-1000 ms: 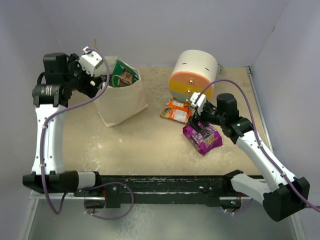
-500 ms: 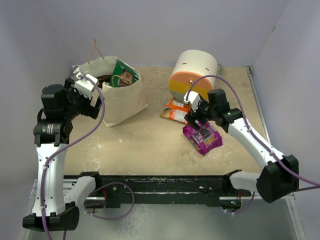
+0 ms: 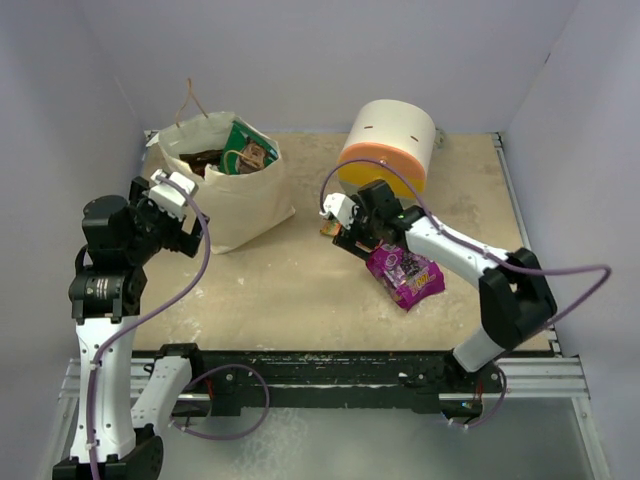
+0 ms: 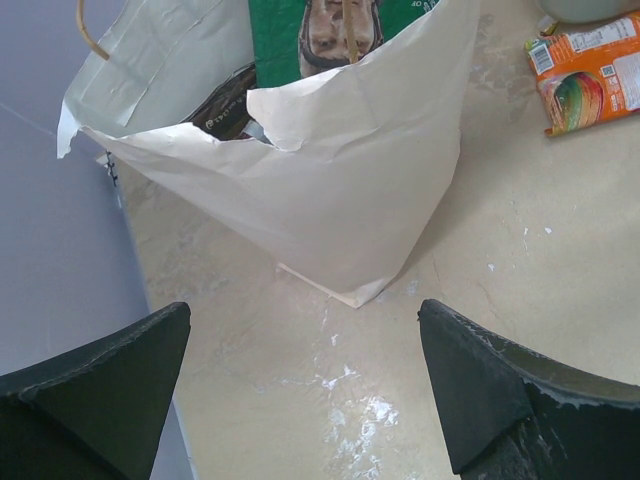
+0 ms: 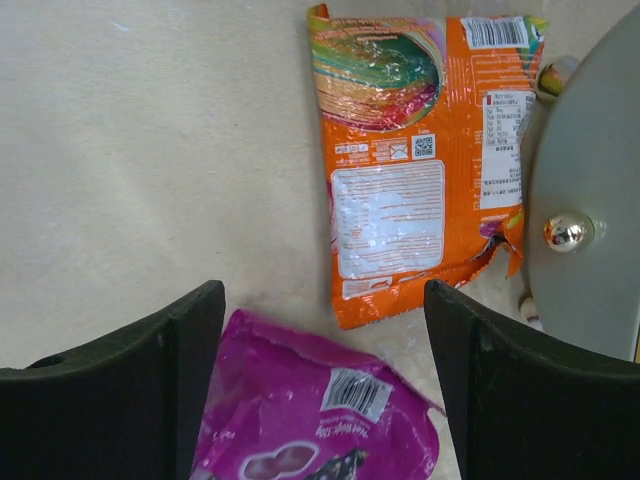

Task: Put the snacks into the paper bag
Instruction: Pick up the snack from the center of the board.

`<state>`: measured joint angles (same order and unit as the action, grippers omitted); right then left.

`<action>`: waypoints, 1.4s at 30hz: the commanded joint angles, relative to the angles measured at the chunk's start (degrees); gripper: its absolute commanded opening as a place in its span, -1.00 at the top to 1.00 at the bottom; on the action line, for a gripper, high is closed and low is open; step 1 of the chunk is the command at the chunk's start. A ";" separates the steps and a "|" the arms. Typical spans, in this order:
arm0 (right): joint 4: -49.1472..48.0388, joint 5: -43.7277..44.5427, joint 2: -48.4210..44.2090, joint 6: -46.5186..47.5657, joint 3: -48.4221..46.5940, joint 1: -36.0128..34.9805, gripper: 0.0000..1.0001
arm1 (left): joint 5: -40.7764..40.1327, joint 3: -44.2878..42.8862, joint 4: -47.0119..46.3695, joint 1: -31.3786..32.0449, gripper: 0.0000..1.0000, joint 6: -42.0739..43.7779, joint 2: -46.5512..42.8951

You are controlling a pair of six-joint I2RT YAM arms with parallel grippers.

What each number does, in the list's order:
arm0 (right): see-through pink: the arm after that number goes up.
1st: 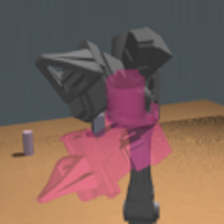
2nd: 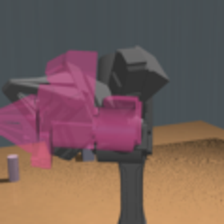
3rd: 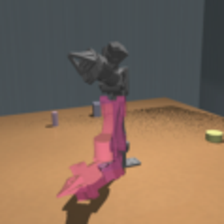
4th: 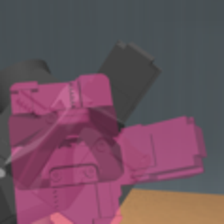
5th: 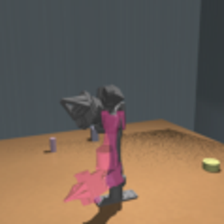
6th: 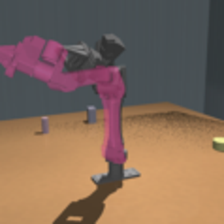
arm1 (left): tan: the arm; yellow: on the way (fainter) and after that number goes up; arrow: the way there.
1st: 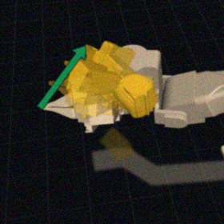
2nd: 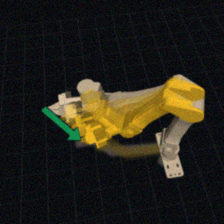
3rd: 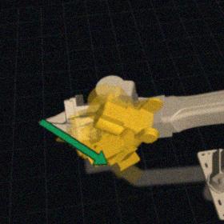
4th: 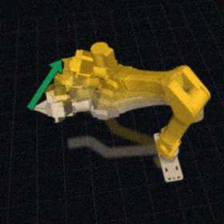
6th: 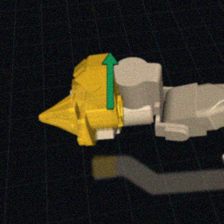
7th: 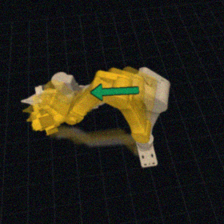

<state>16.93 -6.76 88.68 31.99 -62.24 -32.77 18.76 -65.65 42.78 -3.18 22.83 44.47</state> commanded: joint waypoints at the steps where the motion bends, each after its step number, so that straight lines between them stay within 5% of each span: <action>1: -4.00 9.35 5.39 1.90 -4.93 -0.42 -0.63 | 1.24 0.43 -1.70 -0.42 -0.98 -0.90 -0.49; 13: -7.10 14.70 17.76 3.08 -8.22 -1.75 -0.52 | 1.80 2.07 -2.52 -0.77 -0.98 -1.21 -2.44; 25: -6.47 13.22 21.54 2.76 -7.38 -1.65 0.26 | 1.71 5.15 -2.90 -1.04 -0.98 -0.60 -5.27; 42: -1.66 7.20 16.43 0.94 -9.51 -1.68 0.97 | 7.93 7.62 -0.52 -1.13 -0.98 0.96 -6.87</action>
<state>10.76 4.93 108.03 34.70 -69.97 -34.35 22.50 -58.24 42.57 -3.92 23.18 37.87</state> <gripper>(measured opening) 0.045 0.990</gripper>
